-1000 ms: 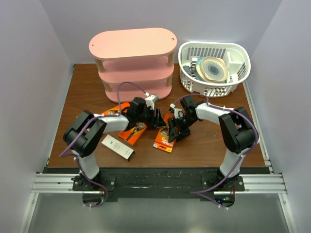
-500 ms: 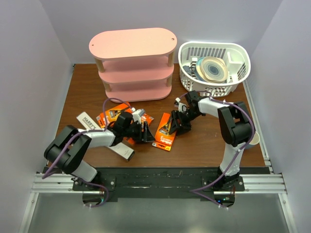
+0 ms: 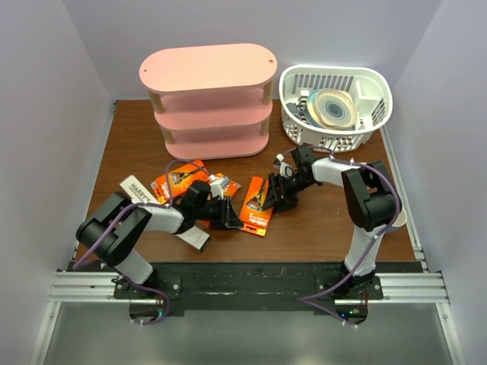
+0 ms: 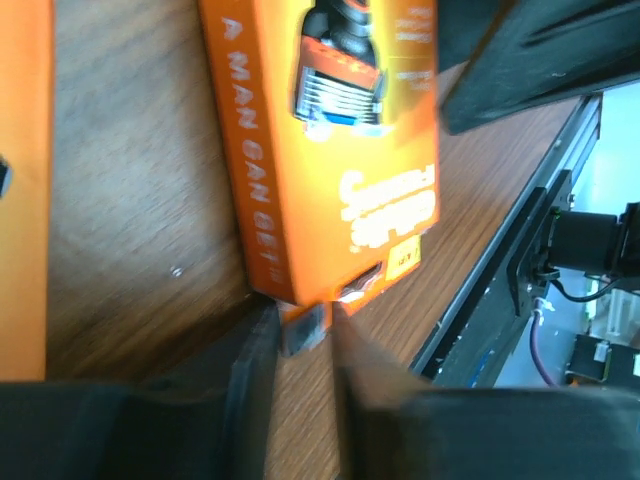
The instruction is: Place and organize the shaving razors onto the shelf
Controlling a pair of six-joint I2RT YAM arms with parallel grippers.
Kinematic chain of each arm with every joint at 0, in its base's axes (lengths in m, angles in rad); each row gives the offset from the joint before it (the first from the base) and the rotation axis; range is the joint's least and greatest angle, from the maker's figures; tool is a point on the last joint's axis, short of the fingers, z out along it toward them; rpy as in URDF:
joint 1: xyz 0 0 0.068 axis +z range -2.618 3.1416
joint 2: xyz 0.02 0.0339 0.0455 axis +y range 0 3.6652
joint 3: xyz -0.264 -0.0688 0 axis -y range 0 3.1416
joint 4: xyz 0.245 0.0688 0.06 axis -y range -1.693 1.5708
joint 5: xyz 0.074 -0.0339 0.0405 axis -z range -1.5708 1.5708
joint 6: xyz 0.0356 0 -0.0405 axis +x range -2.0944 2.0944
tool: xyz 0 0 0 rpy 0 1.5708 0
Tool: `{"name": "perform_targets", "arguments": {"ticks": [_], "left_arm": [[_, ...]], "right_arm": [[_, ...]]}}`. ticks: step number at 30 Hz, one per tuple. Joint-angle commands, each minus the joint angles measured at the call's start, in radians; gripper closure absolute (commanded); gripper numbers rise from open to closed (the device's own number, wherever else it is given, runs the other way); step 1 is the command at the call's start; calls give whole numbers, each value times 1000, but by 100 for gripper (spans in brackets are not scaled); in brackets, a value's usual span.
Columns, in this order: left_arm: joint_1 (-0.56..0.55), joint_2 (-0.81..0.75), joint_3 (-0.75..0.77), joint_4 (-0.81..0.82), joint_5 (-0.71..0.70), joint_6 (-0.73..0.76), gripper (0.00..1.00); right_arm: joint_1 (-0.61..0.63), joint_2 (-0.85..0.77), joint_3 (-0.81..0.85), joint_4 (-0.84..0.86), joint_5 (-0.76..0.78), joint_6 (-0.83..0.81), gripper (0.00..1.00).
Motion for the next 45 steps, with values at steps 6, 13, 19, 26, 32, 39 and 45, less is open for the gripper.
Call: {"name": "perform_targets", "arguments": {"ticks": [6, 13, 19, 26, 32, 39, 45], "left_arm": [[14, 0, 35, 129, 99, -21, 100], [35, 0, 32, 236, 210, -7, 100], [55, 3, 49, 262, 246, -13, 100], [57, -12, 73, 230, 250, 30, 100], [97, -86, 110, 118, 155, 116, 100], [213, -134, 165, -11, 20, 176, 100], [224, -92, 227, 4, -65, 165, 100]], "right_arm": [[-33, -47, -80, 13, 33, 27, 27], [-98, -73, -241, 218, -213, 252, 24], [-93, -82, -309, 456, -268, 463, 18], [-67, -58, -277, 715, -320, 656, 36], [-38, -119, -139, 477, -277, 431, 60], [-11, -73, 11, 419, -213, 359, 68], [-6, 60, 194, 390, -187, 322, 67]]}}
